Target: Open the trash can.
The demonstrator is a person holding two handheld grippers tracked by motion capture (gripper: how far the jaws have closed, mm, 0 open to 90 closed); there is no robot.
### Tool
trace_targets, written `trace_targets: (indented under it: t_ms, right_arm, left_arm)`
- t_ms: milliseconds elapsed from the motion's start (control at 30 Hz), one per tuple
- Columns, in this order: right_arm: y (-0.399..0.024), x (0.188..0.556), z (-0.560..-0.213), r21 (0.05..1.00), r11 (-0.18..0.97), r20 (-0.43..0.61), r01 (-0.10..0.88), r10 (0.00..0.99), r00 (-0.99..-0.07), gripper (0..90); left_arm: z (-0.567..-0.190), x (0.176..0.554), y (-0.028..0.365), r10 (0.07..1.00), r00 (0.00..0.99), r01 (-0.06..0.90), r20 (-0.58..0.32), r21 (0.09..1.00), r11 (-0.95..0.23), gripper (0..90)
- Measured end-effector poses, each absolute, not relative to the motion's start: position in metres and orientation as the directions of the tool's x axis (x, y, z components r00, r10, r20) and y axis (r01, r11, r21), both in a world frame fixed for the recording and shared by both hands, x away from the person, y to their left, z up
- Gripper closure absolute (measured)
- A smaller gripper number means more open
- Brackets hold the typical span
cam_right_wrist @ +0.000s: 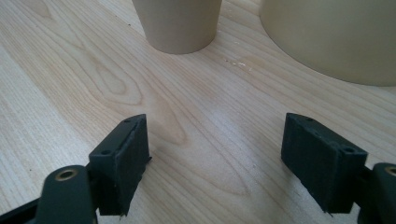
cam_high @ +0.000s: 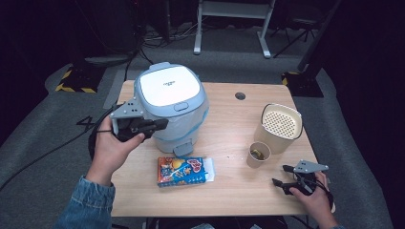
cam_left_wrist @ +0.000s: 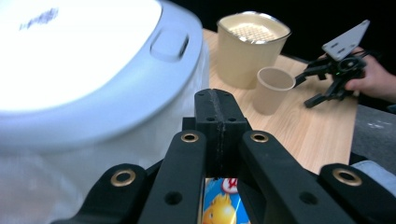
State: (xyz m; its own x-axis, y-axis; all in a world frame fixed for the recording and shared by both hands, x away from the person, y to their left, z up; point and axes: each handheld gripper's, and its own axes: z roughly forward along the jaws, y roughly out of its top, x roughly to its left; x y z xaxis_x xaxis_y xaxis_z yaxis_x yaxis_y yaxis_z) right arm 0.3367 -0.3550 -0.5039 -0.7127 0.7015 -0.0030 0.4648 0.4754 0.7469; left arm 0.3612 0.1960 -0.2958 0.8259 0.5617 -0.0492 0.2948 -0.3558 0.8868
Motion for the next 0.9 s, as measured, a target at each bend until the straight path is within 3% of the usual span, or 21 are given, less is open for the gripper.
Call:
trace_targets:
  t_ms: [467, 600, 900]
  right_arm:
    - [-0.355, 0.337, -0.504, 0.747, 0.475, -0.002, 0.466, 0.702, -0.712, 23.5]
    - [-0.355, 0.337, -0.504, 0.747, 0.475, -0.003, 0.465, 0.702, -0.713, 23.5]
    - [-0.355, 0.337, -0.504, 0.747, 0.475, -0.002, 0.466, 0.702, -0.712, 23.5]
  left_arm:
    - [-0.27, 0.39, 0.179, 0.493, 0.868, 0.252, -0.059, 0.907, -0.336, 89.8]
    - [-0.27, 0.409, 0.177, 0.468, 0.884, 0.221, -0.02, 0.898, -0.38, 89.8]
    - [-0.278, 0.426, 0.169, 0.491, 0.87, 0.267, -0.032, 0.87, -0.416, 90.0]
